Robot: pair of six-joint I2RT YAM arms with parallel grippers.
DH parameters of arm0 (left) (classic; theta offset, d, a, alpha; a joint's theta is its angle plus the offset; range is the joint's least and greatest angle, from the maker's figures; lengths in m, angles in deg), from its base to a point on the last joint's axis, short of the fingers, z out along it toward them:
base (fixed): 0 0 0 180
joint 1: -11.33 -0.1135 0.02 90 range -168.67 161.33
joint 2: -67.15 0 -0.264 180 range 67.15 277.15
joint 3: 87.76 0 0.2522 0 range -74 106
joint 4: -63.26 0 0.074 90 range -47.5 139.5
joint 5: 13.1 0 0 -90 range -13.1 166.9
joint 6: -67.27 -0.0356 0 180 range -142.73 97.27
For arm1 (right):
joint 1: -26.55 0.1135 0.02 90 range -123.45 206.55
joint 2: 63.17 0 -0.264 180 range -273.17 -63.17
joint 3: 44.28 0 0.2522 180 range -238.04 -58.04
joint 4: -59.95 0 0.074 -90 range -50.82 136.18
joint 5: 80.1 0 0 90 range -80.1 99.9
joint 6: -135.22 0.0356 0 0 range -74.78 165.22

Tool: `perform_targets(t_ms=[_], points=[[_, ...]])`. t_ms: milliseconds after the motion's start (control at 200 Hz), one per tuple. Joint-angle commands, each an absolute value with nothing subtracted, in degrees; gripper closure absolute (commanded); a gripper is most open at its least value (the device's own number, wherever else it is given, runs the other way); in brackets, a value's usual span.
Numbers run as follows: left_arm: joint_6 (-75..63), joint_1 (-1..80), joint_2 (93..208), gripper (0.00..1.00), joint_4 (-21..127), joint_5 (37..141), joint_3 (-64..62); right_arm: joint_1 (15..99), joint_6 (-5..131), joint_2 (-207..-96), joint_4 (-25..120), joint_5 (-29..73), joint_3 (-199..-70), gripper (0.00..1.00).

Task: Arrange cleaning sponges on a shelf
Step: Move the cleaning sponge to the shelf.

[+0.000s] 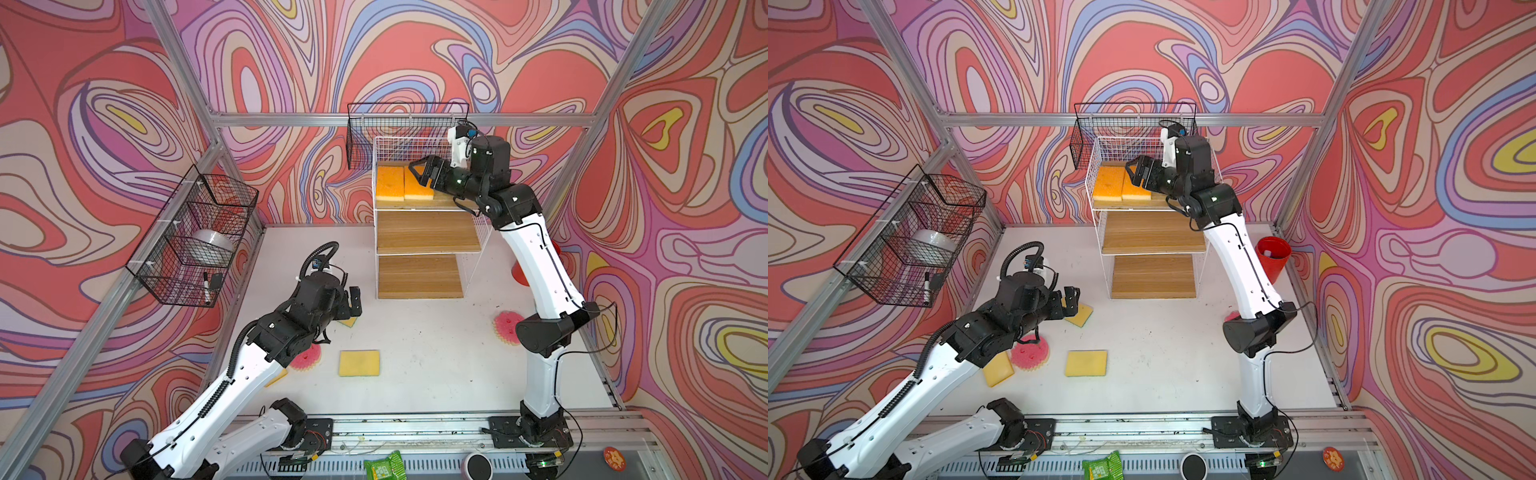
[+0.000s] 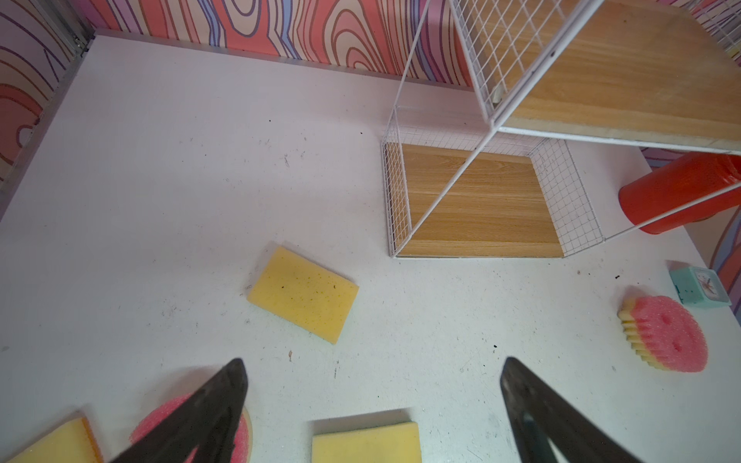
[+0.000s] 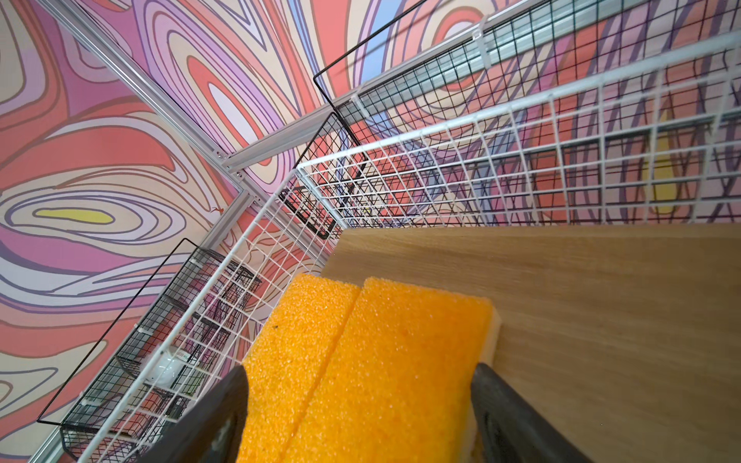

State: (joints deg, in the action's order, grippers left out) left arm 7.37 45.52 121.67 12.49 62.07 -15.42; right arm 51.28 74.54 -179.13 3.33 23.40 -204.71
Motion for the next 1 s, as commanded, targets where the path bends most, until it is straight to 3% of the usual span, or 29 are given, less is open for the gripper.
perform_targets(t_ms=[0, 531, 791, 996], points=[[7.18, 45.78, 120.76, 0.0, 12.32, 61.26, -15.92, 51.64, 75.4, -180.59, 2.26, 24.32, -204.09, 0.1], [7.14, 43.89, 121.44, 0.0, 9.1, 63.45, -14.13, 51.35, 72.66, -171.16, 4.66, 16.44, -197.42, 0.06], [7.15, 42.88, 121.09, 0.03, 4.47, 66.45, -12.23, 51.35, 70.16, -161.58, 2.79, 19.03, -191.65, 0.06], [7.64, 42.61, 122.28, 0.01, -0.37, 71.15, -14.14, 51.42, 66.38, -149.72, 1.8, 25.01, -179.1, 0.06]])
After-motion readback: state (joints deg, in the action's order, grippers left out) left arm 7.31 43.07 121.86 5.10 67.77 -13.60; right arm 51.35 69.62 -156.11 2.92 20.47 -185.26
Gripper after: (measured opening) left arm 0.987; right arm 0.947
